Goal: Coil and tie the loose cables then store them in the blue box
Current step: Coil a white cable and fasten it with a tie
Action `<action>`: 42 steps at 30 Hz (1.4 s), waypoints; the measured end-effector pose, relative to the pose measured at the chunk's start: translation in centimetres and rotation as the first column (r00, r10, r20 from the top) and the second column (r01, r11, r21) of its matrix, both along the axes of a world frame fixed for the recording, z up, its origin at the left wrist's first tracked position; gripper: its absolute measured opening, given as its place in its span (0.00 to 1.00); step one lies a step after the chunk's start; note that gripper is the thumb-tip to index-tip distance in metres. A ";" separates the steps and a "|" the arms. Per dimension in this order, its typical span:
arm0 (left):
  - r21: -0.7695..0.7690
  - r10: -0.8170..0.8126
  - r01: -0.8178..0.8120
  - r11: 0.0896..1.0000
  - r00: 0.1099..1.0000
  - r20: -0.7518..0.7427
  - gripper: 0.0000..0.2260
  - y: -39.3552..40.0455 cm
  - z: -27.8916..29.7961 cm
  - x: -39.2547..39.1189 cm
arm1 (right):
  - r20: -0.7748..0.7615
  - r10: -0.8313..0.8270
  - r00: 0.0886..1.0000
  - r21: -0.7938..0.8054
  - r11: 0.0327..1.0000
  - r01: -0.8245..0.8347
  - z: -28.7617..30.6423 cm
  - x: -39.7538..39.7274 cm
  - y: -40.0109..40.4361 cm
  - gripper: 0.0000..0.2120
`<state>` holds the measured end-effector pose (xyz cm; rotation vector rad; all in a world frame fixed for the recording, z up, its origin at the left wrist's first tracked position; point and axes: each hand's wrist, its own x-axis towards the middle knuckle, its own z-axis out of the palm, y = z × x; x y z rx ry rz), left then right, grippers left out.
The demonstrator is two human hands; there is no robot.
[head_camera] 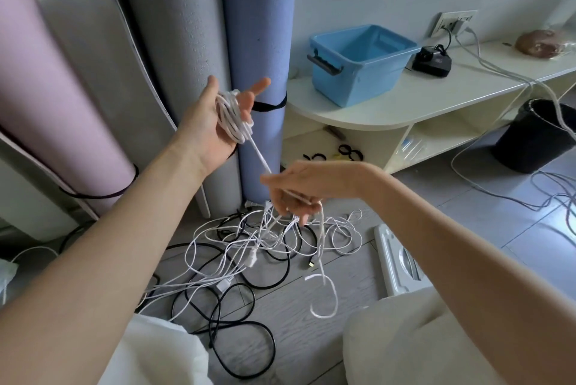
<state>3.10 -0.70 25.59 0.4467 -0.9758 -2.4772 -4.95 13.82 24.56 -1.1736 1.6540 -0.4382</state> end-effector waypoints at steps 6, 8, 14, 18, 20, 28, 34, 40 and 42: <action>-0.142 -0.776 0.771 0.621 0.630 0.031 0.27 0.9 0.5 1.7 | -0.432 -0.001 0.902 0.050 0.998 0.025 -2.6 -1.4 0.1 0.23; -0.257 -0.849 0.873 0.414 0.472 0.236 0.28 1.2 0.0 2.1 | -0.496 -0.120 0.860 -0.028 0.992 0.122 -2.3 -2.8 0.3 0.15; -0.089 -0.590 0.962 0.258 0.230 0.774 0.27 1.6 -1.5 2.8 | -0.554 -0.421 0.719 -0.365 0.898 0.244 -0.7 -6.1 0.7 0.24; -0.074 -0.354 0.868 0.491 0.277 0.893 0.26 0.0 -4.1 3.0 | -0.463 -0.518 0.719 -0.468 0.832 0.298 -0.1 -6.6 0.9 0.17; -0.159 -0.284 0.713 0.683 0.460 0.841 0.24 -1.3 -4.7 2.8 | -0.403 -0.547 0.734 -0.514 0.799 0.312 0.2 -6.2 0.6 0.18; -0.180 0.100 -0.001 0.984 0.837 0.538 0.16 -1.7 -4.0 1.0 | -0.259 -0.426 0.867 -0.449 0.848 0.282 1.3 -3.8 0.0 0.16; 0.093 0.242 -0.257 0.962 0.959 0.146 0.17 -2.2 -2.5 -0.4 | 0.017 -0.055 0.998 -0.197 0.979 0.057 -0.2 -0.8 -0.3 0.15; 0.060 -0.206 0.208 0.976 0.978 -0.035 0.22 0.3 1.0 0.4 | 0.019 0.034 0.999 0.045 0.998 -0.035 -2.0 -0.2 -0.5 0.21; -0.057 -0.524 0.525 0.849 0.851 0.040 0.24 0.9 1.1 1.0 | -0.051 0.058 0.997 0.101 0.994 -0.053 -2.4 -0.2 -0.4 0.21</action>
